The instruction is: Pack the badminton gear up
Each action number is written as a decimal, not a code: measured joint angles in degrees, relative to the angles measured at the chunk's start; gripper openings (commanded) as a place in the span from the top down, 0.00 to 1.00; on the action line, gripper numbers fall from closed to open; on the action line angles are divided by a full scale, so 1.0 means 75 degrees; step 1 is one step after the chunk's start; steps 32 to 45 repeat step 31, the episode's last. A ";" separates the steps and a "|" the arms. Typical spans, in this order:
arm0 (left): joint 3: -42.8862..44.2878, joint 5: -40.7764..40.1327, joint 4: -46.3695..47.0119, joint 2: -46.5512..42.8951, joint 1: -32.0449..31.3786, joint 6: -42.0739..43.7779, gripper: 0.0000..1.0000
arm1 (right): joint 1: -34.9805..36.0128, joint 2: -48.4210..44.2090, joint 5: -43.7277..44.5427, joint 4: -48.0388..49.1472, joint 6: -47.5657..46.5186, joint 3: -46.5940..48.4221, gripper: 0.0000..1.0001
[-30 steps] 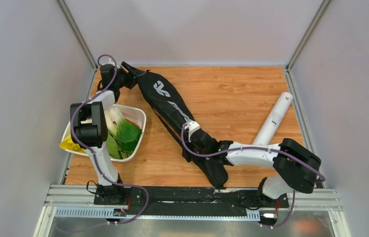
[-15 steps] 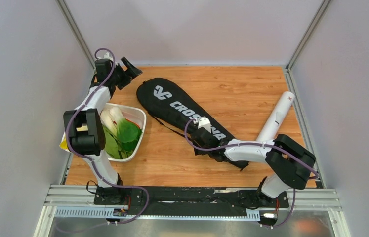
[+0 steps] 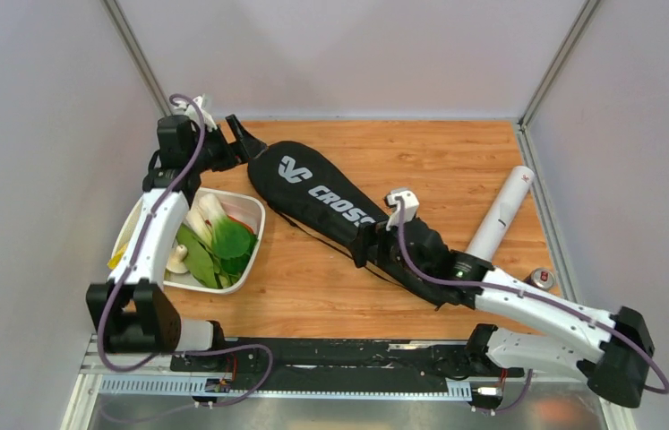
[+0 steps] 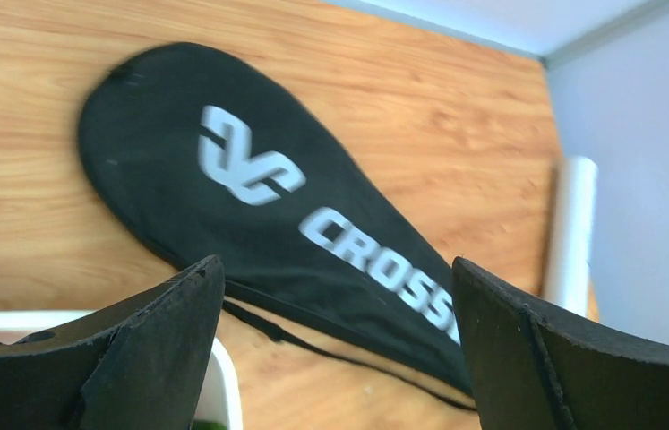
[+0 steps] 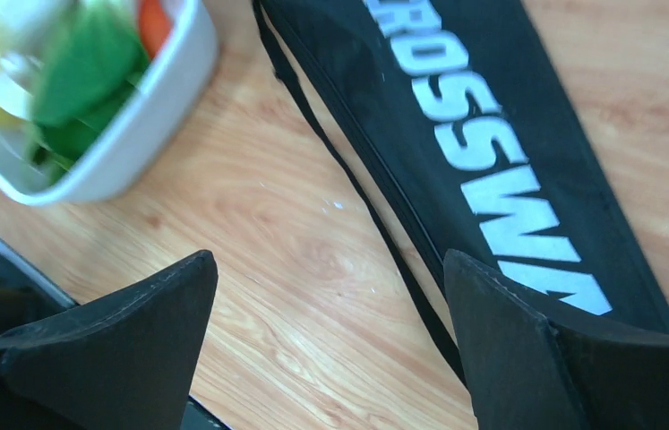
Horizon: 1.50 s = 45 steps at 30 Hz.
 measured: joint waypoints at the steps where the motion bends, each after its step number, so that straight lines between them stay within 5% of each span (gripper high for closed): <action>1: -0.0213 0.0152 -0.0006 -0.0393 -0.0082 0.0017 0.00 | 0.0003 -0.0388 0.0044 -0.0047 -0.0012 0.0026 0.00; 10: -0.2958 0.1332 0.0469 -0.4322 -0.1309 0.0082 0.00 | 0.0012 -0.2687 0.1052 -0.0857 0.0096 0.0224 0.00; 19: -0.4657 0.1306 0.0484 -0.7050 -0.1341 -0.0082 0.00 | 0.0012 -0.3561 0.1177 -0.1358 0.0134 0.0224 0.00; 45: -0.4931 0.1107 0.0428 -0.7423 -0.1341 -0.0425 0.00 | 0.0012 -0.3858 0.1244 -0.1588 0.0134 0.0224 0.00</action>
